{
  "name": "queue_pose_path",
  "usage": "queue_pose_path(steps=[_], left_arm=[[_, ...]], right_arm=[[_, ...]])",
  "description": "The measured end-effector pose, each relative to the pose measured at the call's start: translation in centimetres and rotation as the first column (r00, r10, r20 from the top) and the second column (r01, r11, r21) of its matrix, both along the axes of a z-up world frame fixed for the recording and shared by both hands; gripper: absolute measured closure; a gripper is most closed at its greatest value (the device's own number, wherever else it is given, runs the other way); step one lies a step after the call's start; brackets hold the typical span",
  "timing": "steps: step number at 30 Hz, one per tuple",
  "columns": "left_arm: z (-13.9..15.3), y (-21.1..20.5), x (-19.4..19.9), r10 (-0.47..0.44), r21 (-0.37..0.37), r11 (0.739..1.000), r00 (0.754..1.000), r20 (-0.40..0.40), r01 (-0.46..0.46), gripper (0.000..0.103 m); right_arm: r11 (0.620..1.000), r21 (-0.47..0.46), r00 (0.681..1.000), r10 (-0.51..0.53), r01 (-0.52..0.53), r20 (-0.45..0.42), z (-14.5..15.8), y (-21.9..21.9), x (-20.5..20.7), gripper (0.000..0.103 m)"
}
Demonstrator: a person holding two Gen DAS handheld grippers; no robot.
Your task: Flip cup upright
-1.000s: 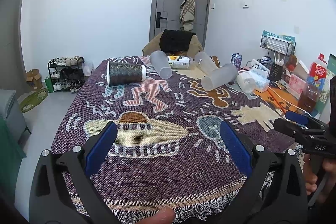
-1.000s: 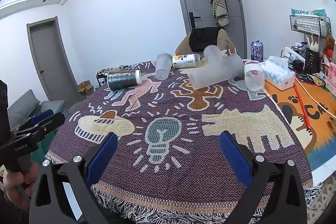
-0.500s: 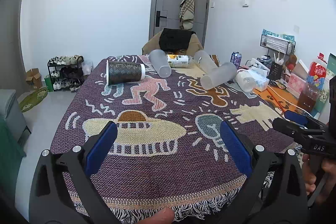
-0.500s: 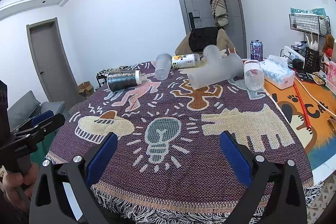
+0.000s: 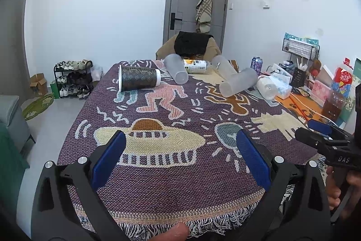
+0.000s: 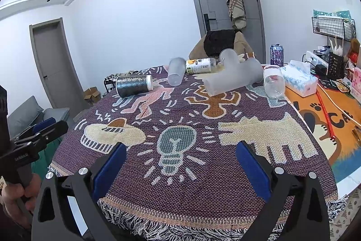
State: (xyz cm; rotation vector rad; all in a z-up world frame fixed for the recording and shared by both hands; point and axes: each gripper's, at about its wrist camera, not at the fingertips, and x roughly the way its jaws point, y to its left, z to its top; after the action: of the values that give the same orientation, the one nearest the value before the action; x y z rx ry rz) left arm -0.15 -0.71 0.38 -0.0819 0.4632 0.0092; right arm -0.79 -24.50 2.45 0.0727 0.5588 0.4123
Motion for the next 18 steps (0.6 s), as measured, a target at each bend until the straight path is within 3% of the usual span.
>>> queue_pose_path(steps=[6, 18], left_arm=[[-0.2, 0.4, -0.1, 0.009, -0.008, 1.000, 1.000, -0.007, -0.009, 0.006], [-1.1, 2.0, 2.2, 0.020, -0.005, 1.000, 0.999, -0.046, -0.020, 0.006]], right_arm=[[1.000, -0.015, 1.000, 0.002, -0.002, 0.003, 0.0, 0.2, 0.1, 0.008], [0.986, -0.153, 0.998, 0.067, -0.065, 0.007, 0.6, 2.2, 3.0, 0.008]])
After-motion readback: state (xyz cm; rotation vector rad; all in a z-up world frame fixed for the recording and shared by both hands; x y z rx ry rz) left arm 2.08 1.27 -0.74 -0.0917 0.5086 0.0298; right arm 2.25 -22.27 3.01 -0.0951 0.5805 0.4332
